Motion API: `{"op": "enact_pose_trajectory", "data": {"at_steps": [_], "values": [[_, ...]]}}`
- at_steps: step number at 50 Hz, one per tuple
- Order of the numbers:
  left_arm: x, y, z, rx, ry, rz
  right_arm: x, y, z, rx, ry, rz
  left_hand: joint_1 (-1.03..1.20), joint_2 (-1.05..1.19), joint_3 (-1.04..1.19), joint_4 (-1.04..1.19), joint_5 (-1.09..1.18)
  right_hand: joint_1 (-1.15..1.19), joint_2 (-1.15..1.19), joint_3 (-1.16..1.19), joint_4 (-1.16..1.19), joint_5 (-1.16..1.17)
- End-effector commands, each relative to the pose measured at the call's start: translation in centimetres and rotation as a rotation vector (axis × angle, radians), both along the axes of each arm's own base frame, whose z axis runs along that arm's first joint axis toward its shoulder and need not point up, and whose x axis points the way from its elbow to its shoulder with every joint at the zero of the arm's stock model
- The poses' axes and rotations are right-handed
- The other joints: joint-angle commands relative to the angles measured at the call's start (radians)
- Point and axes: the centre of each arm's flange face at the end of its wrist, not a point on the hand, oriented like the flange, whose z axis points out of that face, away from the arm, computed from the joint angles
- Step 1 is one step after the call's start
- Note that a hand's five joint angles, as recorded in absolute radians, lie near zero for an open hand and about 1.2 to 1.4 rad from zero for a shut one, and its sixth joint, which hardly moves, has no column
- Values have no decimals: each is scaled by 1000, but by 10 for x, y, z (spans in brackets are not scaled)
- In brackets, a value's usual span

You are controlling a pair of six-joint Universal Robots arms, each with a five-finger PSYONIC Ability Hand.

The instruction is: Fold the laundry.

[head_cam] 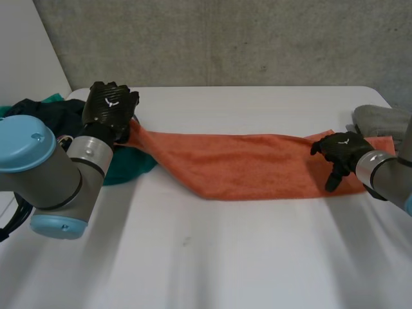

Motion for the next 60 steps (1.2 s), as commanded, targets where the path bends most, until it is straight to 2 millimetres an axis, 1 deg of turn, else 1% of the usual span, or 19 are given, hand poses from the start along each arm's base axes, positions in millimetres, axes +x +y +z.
{"op": "enact_pose_trajectory", "data": {"at_steps": [1,5,13,23,24,28,31,32,36,37,40,41,44,45,49,52,54,59,60], "values": [[1,-4,0,1,2,-2,-13,-3,8,48,91,-77,261,198,208,196,244,59,54,57,72,74],[2,-4,-1,13,-2,-4,-25,-7,7,59,160,-102,261,198,208,196,244,109,104,107,122,124],[0,1,-2,42,-16,-30,-39,-27,-16,-20,251,-78,261,198,208,196,244,112,107,110,125,127],[1,1,-1,53,-18,-31,-42,-44,-41,-106,299,-48,261,198,208,196,244,259,254,256,271,274],[1,1,-1,52,-20,-31,-42,-44,-42,-108,301,-47,261,198,208,196,244,302,297,300,315,318],[2,1,0,55,-21,-28,-42,-47,-46,-121,309,-42,261,198,208,196,244,888,883,886,901,903],[3,3,3,59,-22,-27,-43,-47,-38,-138,313,-65,261,198,208,196,244,979,973,976,991,994],[3,4,5,61,-22,-25,-43,-46,-35,-143,308,-73,261,198,208,196,244,979,973,976,991,994],[9,14,26,67,-16,-14,-43,-39,9,-235,241,-105,261,198,208,196,244,979,973,976,991,994],[12,22,45,56,0,-12,-41,-35,35,-291,214,-110,261,198,208,196,244,979,973,976,991,994],[21,35,73,41,35,-9,-41,-27,70,-351,181,-107,261,198,208,196,244,979,973,976,991,994],[27,43,92,28,67,-5,-41,-19,93,-376,167,-100,261,198,208,196,244,979,973,976,991,994],[37,60,130,-5,132,-16,-45,-8,123,-404,156,-100,261,198,208,196,244,979,973,976,991,994],[38,66,138,-14,140,-23,-48,-2,141,-423,147,-104,261,198,208,196,244,979,973,976,991,994],[47,88,168,-25,166,-54,-46,8,182,-488,116,-106,261,198,208,196,244,979,973,976,991,994],[51,97,180,-21,157,-63,-42,9,199,-522,85,-97,261,198,208,196,244,979,973,976,991,994],[53,93,179,-3,149,-51,-39,6,201,-527,73,-89,261,198,208,196,244,979,973,976,991,994],[51,54,146,120,108,15,-30,-19,178,-474,69,-74,261,198,208,196,244,979,973,976,991,994],[49,40,131,170,94,43,-23,-26,166,-448,72,-61,261,198,208,196,244,979,973,976,991,994]]}}
